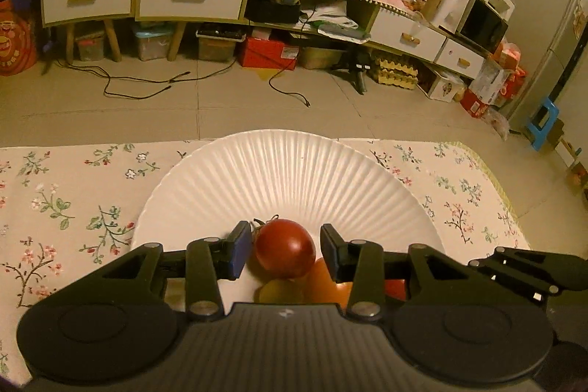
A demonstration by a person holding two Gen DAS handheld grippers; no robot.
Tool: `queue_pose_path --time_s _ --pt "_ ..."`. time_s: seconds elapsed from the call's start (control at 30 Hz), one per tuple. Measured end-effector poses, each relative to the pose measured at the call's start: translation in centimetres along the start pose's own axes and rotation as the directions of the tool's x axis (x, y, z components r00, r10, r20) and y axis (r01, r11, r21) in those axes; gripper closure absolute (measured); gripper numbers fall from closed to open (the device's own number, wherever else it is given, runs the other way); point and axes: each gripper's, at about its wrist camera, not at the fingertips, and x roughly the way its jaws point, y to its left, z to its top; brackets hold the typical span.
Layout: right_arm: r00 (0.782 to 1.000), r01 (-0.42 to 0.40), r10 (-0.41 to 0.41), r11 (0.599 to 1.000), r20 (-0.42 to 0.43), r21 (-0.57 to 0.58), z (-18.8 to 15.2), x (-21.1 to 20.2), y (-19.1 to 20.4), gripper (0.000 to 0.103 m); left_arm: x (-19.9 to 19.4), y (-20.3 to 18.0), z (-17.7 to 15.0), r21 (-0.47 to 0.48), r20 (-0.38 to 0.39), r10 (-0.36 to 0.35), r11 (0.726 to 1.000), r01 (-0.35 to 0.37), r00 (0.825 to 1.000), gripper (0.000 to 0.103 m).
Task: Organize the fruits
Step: 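Carry both red tomatoes over the white plate and open both grippers, then withdraw both grippers from the plate toward the remaining tomatoes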
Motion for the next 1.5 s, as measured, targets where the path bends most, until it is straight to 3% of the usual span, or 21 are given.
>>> queue_pose_path --time_s 0.43,0.8,1.0,1.1,1.5 --pt "1.0 0.017 -0.018 0.999 0.025 0.042 0.1 -2.5 0.0 0.052 -3.7 0.7 -1.1 -0.006 0.039 0.011 1.0 -0.011 0.999 0.035" --pt "0.999 0.023 -0.024 0.999 0.029 0.029 -0.4 -4.8 1.5 0.032 -8.0 1.4 -3.8 0.041 0.06 0.033 0.999 -0.036 0.998 0.015" --pt "1.0 0.017 -0.018 1.0 0.02 0.02 -0.8 -6.0 2.4 0.014 -9.8 1.8 -5.8 0.078 0.039 0.027 0.997 -0.03 0.999 0.009" --pt "1.0 0.014 -0.014 1.0 0.017 0.023 -1.3 -6.7 2.8 0.011 -11.0 2.0 -7.1 0.09 0.039 0.033 0.995 -0.036 0.999 0.004" --pt "1.0 0.028 -0.027 0.998 -0.015 0.061 -3.5 -8.2 4.3 0.004 -15.1 2.0 -11.4 0.109 0.026 0.044 0.993 -0.047 0.999 0.004"
